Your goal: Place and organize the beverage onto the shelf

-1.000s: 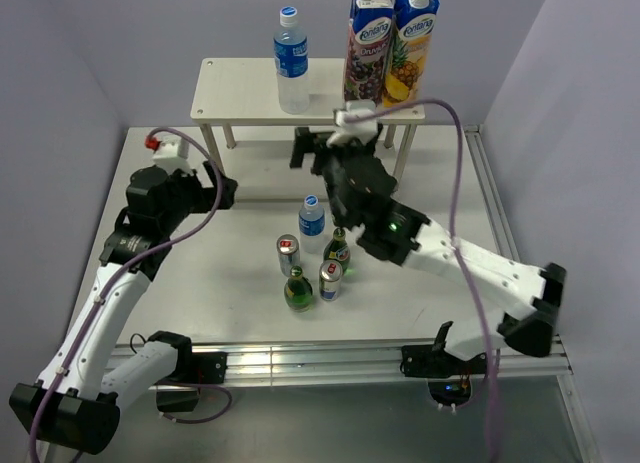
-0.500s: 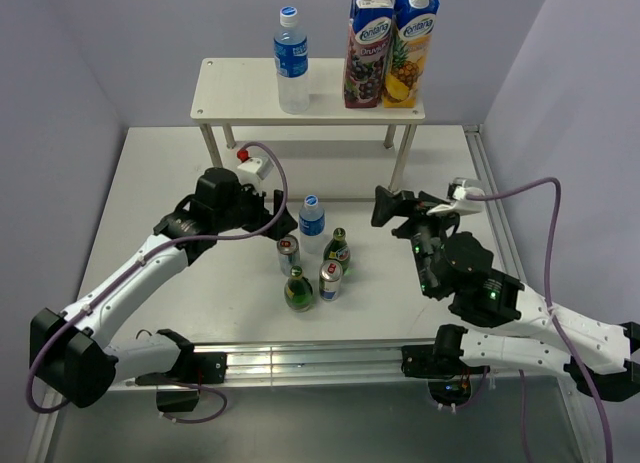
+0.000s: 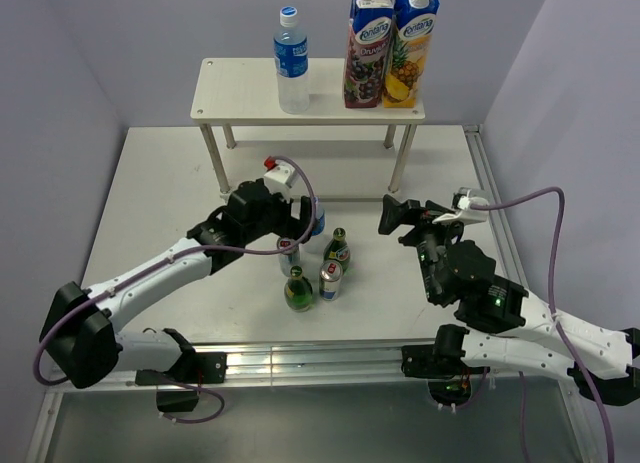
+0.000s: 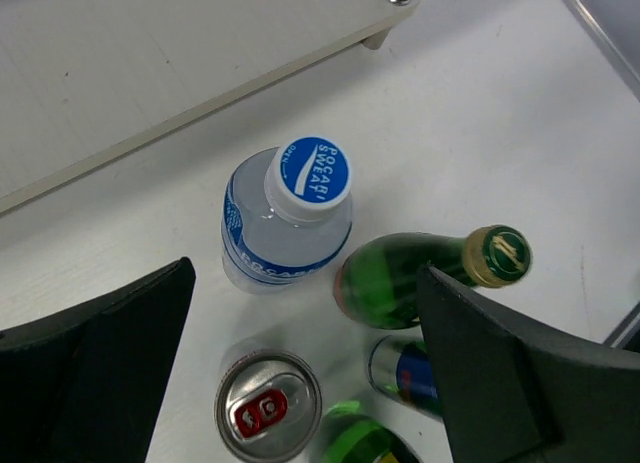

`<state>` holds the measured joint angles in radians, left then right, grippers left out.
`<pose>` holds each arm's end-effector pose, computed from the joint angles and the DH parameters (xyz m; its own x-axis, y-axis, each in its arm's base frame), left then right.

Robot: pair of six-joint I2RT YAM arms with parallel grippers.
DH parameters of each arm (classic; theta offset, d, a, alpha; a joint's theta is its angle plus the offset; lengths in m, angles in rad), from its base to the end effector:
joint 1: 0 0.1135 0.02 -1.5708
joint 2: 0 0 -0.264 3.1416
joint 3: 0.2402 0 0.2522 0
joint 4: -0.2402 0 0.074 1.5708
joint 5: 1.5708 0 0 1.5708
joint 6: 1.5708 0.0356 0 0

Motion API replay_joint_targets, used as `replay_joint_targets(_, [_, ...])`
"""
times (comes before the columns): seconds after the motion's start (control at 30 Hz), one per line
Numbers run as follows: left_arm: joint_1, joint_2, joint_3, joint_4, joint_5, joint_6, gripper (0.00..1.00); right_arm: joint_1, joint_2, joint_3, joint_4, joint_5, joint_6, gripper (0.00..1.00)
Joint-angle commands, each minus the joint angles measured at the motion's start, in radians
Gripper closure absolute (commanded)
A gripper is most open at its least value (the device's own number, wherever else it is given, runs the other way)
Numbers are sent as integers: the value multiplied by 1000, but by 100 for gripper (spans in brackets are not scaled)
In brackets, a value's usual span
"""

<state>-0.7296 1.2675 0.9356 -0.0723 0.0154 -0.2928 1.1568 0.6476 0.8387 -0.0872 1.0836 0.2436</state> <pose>0.2181 -0.1958 0.2993 -0.4761 0.0386 -0.8785 0.5636 0.7803 -0.2712 0.0806 0.1052 0.3876 0.0224 0.3317 -0.9431 -0.0829 0.9407 0.3288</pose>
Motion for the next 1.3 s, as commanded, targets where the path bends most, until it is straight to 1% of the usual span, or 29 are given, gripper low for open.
replay_joint_targets(0.0, [-8,44,-34,169,-68,-9,1,4,-34,-15,-2,45,-4,0])
replay_joint_targets(0.2, [-11,141,-29,227,-92,-9,1,4,-43,-18,-14,52,6,0])
replay_joint_targets(0.33, [-13,182,-43,308,-103,-12,1,3,-25,-20,-9,53,2,0])
replay_joint_targets(0.57, [-14,276,-24,354,-109,-16,2,-5,1,-24,3,52,-9,0])
replay_joint_targets(0.67, [-13,309,-18,362,-101,-25,11,-9,7,-21,-2,56,-6,0])
replay_joint_targets(0.7, [-13,317,-18,362,-98,-29,18,-9,7,-21,-6,58,-6,0])
replay_joint_targets(0.77, [-13,320,-21,364,-101,-35,26,-11,4,-21,-9,62,-4,0])
replay_joint_targets(0.8, [-14,320,-21,359,-103,-39,38,-11,1,-21,-9,62,-6,0])
replay_joint_targets(0.87, [-14,314,-15,347,-111,-42,56,-11,0,-23,-8,64,-6,0])
replay_joint_targets(0.9, [-13,308,-3,324,-117,-45,76,-11,1,-23,-8,64,-7,0])
replay_joint_targets(0.97, [-14,296,17,283,-153,-51,96,-12,3,-20,-9,65,-6,0])
replay_joint_targets(1.0, [-14,277,46,228,-172,-54,100,-12,7,-18,-9,65,-6,0])
replay_joint_targets(1.07, [-17,251,84,165,-218,-57,100,-12,7,-18,-9,65,-4,0])
replay_joint_targets(1.1, [-19,224,130,126,-230,-55,100,-14,7,-18,-9,65,-6,0])
replay_joint_targets(1.17, [-21,195,192,-4,-276,-52,100,-12,6,-18,-5,65,-9,0])
replay_joint_targets(1.2, [-21,175,265,-45,-288,-48,100,-14,4,-16,-5,67,-10,0])
replay_joint_targets(1.23, [-21,167,307,-134,-307,-34,100,-14,4,-15,-5,68,-12,0])
replay_joint_targets(1.27, [-19,161,400,-179,-337,-25,100,-16,3,-12,0,67,-12,0])
